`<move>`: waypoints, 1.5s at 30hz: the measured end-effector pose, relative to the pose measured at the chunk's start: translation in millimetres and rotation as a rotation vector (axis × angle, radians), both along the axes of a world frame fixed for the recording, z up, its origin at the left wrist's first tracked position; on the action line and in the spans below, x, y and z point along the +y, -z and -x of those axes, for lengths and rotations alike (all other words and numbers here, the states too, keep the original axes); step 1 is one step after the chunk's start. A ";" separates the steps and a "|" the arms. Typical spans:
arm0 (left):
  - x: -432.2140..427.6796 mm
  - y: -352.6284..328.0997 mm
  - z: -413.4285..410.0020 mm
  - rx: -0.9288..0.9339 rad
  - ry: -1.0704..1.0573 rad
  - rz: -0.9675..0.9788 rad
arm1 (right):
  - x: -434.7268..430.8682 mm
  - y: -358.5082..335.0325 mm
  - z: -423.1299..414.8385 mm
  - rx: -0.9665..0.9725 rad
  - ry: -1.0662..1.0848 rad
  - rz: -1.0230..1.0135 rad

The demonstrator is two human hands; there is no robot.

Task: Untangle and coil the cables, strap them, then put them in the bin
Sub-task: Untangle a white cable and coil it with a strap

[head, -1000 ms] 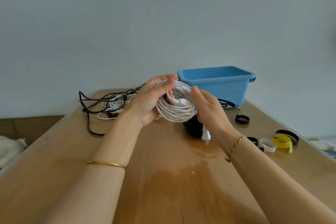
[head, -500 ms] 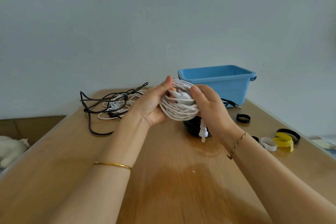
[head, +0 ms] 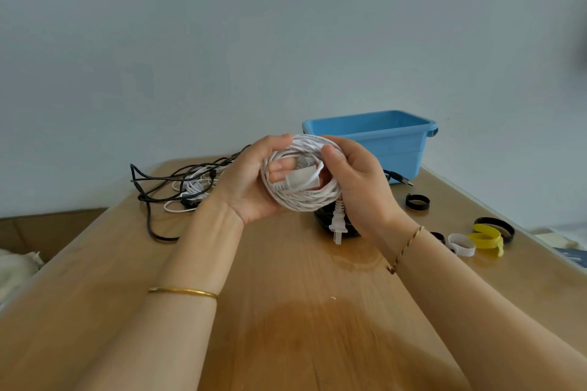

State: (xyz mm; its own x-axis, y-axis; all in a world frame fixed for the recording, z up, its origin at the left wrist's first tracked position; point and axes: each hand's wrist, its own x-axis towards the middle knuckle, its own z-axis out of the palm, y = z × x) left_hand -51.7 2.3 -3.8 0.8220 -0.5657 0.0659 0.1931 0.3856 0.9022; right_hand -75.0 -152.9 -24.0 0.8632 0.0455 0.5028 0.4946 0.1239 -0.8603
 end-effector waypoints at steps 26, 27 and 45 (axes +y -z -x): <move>-15.0 -7.2 6.3 -0.199 -0.310 -0.051 | -21.5 -1.5 -10.2 0.105 -0.388 0.050; -16.8 -6.9 6.3 -0.216 -0.358 -0.049 | -21.9 -1.4 -10.7 0.121 -0.410 0.031; -35.0 1.8 5.0 -0.652 -1.031 -0.216 | -18.7 0.9 -12.0 0.140 -0.587 0.003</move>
